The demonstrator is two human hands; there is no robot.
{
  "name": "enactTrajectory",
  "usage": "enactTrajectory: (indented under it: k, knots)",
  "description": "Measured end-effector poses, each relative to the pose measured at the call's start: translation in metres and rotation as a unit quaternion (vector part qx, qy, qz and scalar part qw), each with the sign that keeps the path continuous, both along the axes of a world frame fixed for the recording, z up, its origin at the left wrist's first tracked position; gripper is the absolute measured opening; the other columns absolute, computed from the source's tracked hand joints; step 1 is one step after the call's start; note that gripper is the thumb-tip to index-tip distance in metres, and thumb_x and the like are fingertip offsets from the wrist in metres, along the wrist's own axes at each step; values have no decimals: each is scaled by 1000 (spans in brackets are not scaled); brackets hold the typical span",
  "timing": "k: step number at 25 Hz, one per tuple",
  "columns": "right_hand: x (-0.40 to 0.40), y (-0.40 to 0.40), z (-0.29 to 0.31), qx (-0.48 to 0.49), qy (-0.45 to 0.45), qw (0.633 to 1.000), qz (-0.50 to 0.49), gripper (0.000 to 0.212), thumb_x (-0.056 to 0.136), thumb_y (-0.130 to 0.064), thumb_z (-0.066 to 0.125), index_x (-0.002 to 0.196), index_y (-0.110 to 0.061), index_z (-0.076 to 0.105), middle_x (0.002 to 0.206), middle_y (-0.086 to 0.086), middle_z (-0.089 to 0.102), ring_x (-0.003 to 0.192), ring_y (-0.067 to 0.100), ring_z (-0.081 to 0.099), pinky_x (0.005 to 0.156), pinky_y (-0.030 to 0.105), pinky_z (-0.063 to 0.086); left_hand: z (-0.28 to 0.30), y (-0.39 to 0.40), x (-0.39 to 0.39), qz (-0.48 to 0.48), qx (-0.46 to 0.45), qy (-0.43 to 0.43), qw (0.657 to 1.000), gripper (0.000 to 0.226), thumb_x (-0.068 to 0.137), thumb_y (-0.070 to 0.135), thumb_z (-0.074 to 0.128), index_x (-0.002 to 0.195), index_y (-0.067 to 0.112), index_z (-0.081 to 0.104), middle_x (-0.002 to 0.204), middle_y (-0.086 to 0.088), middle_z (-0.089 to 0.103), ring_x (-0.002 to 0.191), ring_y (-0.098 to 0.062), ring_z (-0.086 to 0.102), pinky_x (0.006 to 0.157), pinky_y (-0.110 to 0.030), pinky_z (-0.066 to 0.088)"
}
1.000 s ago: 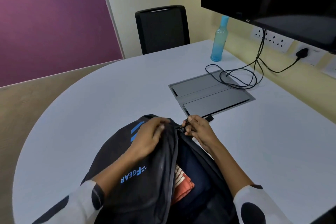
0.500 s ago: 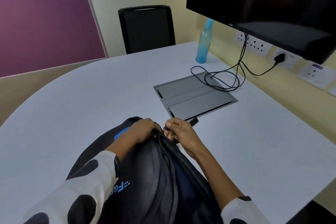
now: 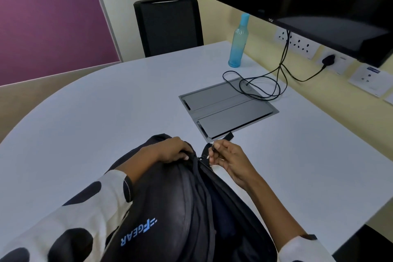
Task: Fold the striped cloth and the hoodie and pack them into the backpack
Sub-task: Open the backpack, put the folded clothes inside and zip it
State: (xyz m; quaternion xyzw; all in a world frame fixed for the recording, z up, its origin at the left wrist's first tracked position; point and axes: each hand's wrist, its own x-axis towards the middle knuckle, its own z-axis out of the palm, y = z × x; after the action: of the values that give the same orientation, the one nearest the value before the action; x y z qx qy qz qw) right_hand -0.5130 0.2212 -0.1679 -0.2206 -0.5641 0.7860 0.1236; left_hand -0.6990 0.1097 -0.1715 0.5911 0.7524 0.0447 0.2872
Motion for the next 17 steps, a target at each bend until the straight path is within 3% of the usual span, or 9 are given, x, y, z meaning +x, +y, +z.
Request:
enactTrajectory:
  k: [2,9,17]
  knots:
    - [-7,5,0,-7,-18,1000,-7,15,99,-15,46,93,-5,55,80,10,68,67,16,63,63,27,50,-4,1,-1,1,4,-9,1000,26,96,15,48,119,11,61,120,-2,63,109,-19,52,85,-21,31]
    - [11,-2,8,-2,-37,999,23,17,99,-11,46,84,-5,53,69,7,56,56,12,49,56,23,45,-9,4,-17,56,54,50,996,28,99,21,44,120,20,61,120,3,61,112,-18,51,92,-31,39]
    - [83,15,56,-19,-17,1000,-5,17,87,-19,55,84,-3,50,69,11,51,57,18,44,54,24,44,-9,-13,-56,212,66,87,971,30,100,21,41,121,20,61,122,-2,61,111,-24,54,91,-34,42]
